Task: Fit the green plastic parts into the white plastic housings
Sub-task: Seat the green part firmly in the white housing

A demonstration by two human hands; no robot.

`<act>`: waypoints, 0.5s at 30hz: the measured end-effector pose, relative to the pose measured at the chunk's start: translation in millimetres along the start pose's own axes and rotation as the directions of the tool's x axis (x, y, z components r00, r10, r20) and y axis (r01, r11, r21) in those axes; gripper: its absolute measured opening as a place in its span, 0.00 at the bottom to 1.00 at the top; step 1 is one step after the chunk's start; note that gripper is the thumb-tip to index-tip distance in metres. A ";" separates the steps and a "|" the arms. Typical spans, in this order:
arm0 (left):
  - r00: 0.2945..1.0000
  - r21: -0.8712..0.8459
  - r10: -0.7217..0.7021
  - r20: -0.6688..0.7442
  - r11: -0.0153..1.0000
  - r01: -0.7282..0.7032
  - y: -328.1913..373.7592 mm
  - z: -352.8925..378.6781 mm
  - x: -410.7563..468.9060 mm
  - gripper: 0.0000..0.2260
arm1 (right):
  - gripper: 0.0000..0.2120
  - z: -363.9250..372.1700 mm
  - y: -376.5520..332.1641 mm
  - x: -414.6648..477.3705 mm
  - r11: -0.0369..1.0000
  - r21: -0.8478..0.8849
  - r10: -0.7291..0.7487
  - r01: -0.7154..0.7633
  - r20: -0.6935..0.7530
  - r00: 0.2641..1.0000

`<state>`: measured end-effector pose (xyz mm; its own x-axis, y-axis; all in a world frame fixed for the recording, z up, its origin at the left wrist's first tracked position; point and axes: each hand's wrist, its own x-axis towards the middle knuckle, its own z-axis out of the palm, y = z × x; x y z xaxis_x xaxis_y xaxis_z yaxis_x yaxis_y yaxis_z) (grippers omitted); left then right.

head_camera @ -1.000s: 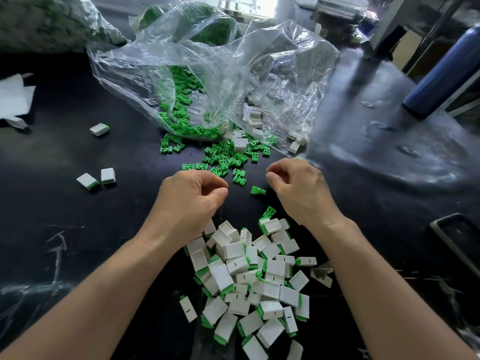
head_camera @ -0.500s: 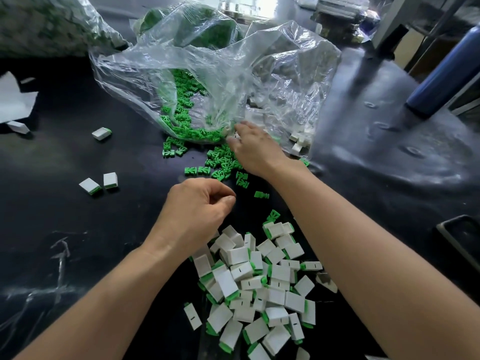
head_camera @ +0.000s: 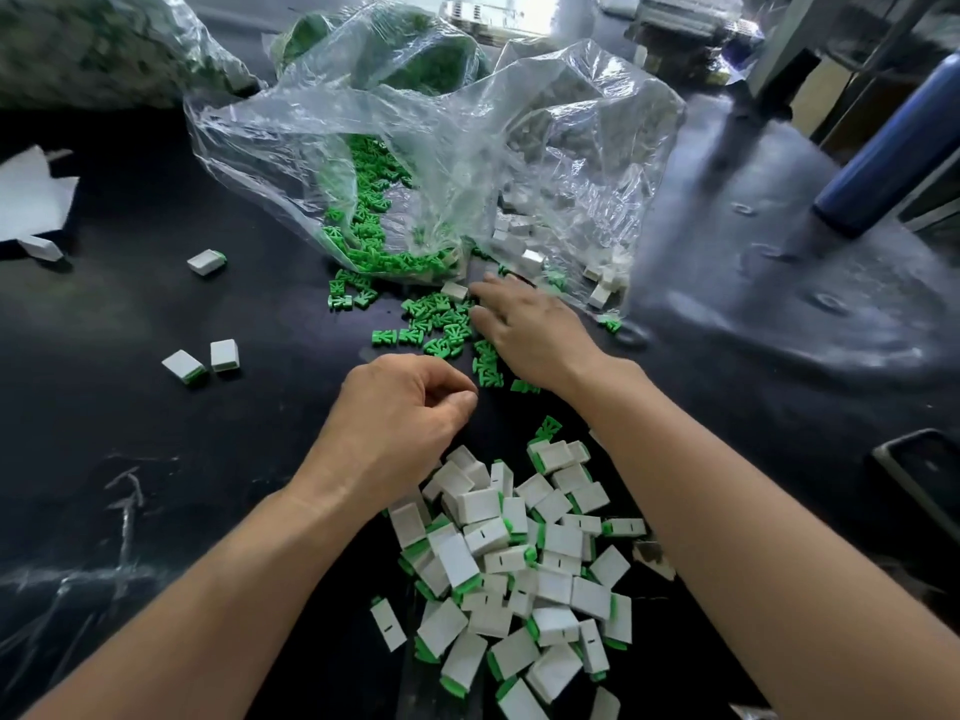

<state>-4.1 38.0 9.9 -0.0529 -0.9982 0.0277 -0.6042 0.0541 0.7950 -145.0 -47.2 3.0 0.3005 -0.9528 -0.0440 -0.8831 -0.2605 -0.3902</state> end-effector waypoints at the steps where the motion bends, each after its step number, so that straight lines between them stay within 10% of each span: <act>1: 1.000 0.007 0.002 0.001 1.000 -0.002 0.1 0.2 -0.1 0.03 | 0.20 0.0 1.9 -7.5 1.000 0.010 -0.010 0.010 0.012 1.000; 10: 1.000 0.027 -0.008 0.022 1.000 0.008 -0.5 -0.1 -2.0 0.03 | 0.14 -12.9 11.2 -47.1 0.809 0.581 0.186 -0.090 -0.107 0.977; 15: 1.000 0.005 -0.008 0.020 1.000 0.008 -0.4 -0.2 -1.6 0.03 | 0.09 -16.8 21.0 -56.4 0.856 0.511 0.218 -0.078 -0.220 0.951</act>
<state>-3.7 39.6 9.7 -0.0636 -0.9979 0.0094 -0.6084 0.0463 0.7923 -186.6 -1.5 12.7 0.0139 -0.9971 0.0755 -0.5958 -0.0688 -0.8002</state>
